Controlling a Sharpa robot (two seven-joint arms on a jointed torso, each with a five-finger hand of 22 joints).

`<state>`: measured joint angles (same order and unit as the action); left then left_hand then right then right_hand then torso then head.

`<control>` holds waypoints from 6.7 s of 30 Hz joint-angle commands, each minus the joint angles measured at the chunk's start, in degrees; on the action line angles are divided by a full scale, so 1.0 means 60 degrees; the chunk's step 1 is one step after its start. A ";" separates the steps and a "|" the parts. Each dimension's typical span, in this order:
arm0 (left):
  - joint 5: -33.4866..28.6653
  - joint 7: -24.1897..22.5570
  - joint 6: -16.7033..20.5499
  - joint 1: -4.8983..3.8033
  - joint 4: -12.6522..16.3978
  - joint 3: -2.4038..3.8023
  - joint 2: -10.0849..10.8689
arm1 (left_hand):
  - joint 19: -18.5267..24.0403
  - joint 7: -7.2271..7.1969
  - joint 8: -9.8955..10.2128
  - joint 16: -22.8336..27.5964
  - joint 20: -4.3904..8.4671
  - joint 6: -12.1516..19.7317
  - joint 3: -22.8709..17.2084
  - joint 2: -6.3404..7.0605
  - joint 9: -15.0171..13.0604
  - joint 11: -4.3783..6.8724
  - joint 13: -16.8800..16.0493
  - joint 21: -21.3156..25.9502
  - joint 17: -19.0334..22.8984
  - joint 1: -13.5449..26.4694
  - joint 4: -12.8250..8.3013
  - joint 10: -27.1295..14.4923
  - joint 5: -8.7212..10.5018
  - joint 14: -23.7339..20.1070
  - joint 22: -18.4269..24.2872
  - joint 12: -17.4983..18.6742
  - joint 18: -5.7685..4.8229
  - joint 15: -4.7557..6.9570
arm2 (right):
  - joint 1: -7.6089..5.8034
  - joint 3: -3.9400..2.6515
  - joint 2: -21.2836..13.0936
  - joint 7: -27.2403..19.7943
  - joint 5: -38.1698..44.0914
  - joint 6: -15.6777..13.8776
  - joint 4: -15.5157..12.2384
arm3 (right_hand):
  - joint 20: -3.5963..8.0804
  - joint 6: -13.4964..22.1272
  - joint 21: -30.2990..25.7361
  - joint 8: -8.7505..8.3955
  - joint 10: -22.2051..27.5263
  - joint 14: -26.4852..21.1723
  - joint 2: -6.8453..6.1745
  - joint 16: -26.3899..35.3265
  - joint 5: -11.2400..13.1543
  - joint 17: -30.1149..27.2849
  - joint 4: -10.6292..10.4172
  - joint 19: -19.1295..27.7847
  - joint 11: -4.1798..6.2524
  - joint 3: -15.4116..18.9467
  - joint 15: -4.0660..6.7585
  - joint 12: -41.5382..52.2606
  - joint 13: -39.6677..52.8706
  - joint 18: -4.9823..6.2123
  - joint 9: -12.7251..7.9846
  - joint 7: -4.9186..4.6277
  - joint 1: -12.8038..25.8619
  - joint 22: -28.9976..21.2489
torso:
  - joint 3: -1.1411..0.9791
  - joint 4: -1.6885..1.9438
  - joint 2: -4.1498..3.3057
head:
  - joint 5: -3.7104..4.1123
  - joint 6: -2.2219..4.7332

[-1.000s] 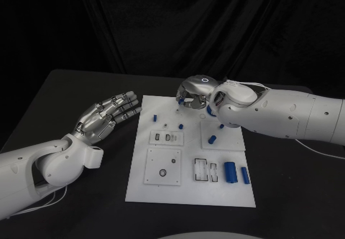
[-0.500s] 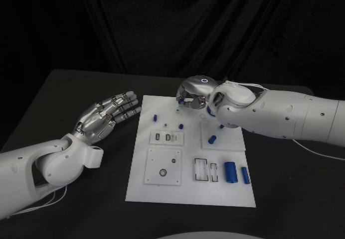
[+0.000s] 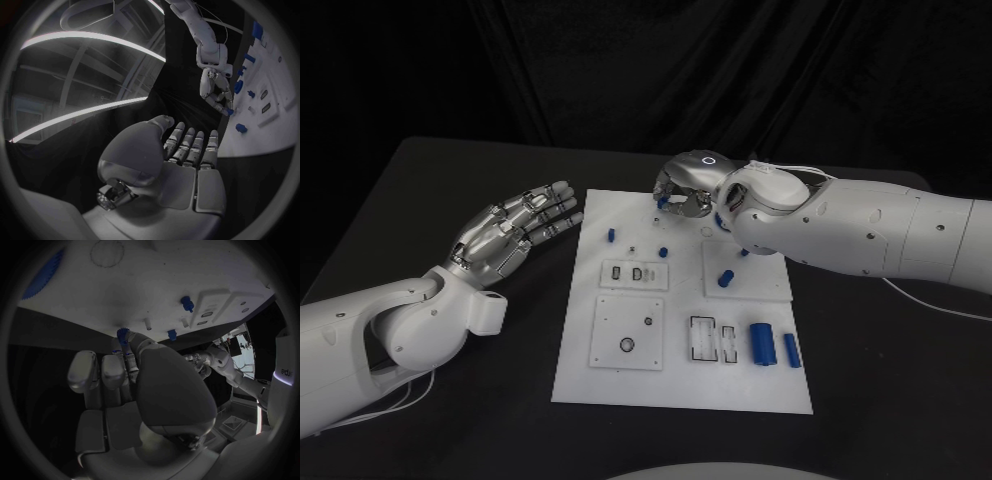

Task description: Assemble the parts on the task board

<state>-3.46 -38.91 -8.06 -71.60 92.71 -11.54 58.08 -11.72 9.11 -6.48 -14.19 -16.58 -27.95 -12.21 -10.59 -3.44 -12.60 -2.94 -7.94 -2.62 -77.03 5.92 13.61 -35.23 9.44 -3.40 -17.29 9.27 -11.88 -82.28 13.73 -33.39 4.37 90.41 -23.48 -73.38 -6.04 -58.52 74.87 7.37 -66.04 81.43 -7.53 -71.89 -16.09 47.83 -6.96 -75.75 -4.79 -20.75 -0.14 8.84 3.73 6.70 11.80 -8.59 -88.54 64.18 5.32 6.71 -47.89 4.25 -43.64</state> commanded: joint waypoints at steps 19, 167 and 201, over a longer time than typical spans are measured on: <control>-0.0041 -0.1856 -0.0078 -0.0017 0.0005 0.0001 0.0034 | -0.0013 0.0101 -0.0051 -0.0065 -0.0013 -0.0062 -0.0075 -0.0030 -0.0009 -0.0062 -0.0010 -0.0051 -0.0013 0.0115 -0.0019 0.0005 -0.0024 -0.0011 -0.0011 -0.0040 -0.0168 -0.0096 | -0.0008 -0.0093 -0.0394 0.0089 0.0077 -0.0380 -0.0197 | -0.0051 0.2948 -0.0832 -0.0527 0.2703 -0.0664 -0.0083 0.0663 0.0985 -0.0929 -0.0141 0.0666 -0.0342 0.1071 -0.0004 -0.0531 0.0079 0.0041 -0.0796 0.0518 0.0375 -0.0714 | -0.0006 -0.0008 0.0003 | -0.0027 0.0008; -0.0157 -0.1629 -0.0224 -0.0013 -0.0199 -0.0094 -0.0111 | -0.0043 0.0172 -0.0067 -0.0211 -0.0020 -0.0095 -0.0308 -0.0041 -0.0011 -0.0113 -0.0014 -0.0082 -0.0027 0.0196 -0.0027 0.0042 -0.0044 0.0038 -0.0020 -0.0095 -0.0248 -0.0179 | -0.0166 0.0057 -0.1076 0.0572 -0.0142 0.0602 -0.1721 | 0.0384 0.0400 0.1461 0.0883 -0.3993 0.1428 -0.0034 -0.3018 -0.2739 0.7028 -0.0520 -0.1444 0.0574 0.1206 0.0431 1.3526 1.4378 -0.0729 0.1177 0.0482 0.1759 0.3184 | -0.0002 0.0040 -0.0010 | 0.0006 -0.0214; -0.0157 -0.1603 -0.0245 -0.0012 -0.0222 -0.0097 -0.0136 | -0.0049 0.0181 -0.0066 -0.0219 -0.0020 -0.0090 -0.0338 -0.0040 -0.0011 -0.0122 -0.0013 -0.0087 -0.0027 0.0207 -0.0028 0.0039 -0.0040 0.0035 -0.0022 -0.0096 -0.0261 -0.0191 | -0.0130 0.0054 -0.0727 0.0730 -0.0142 0.1239 -0.1373 | 0.0490 0.2288 0.0641 -0.0596 -0.3993 0.1324 -0.0028 -0.2811 -0.1896 0.6753 -0.0176 -0.0857 0.0789 0.0490 0.0583 1.3526 1.4378 -0.0498 0.0032 0.0547 0.1738 0.2602 | -0.0005 0.0027 -0.0007 | 0.0018 -0.0241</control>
<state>-4.40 -38.94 -8.60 -71.60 91.35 -12.14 57.36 -11.72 9.11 -6.71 -15.30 -16.58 -28.37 -14.02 -10.82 -3.44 -12.93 -2.95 -8.16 -2.70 -76.35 5.70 13.94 -35.23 9.64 -3.45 -17.47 8.39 -12.50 -83.21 14.10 -37.82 8.00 89.23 -16.44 -81.66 -2.98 -45.15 78.91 3.99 -83.95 83.98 -8.21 -88.96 -28.27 74.91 -8.14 -81.28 -0.39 -17.66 2.91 89.84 74.95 3.12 12.19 -5.26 -78.35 74.93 5.28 6.82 -47.89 4.26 -45.12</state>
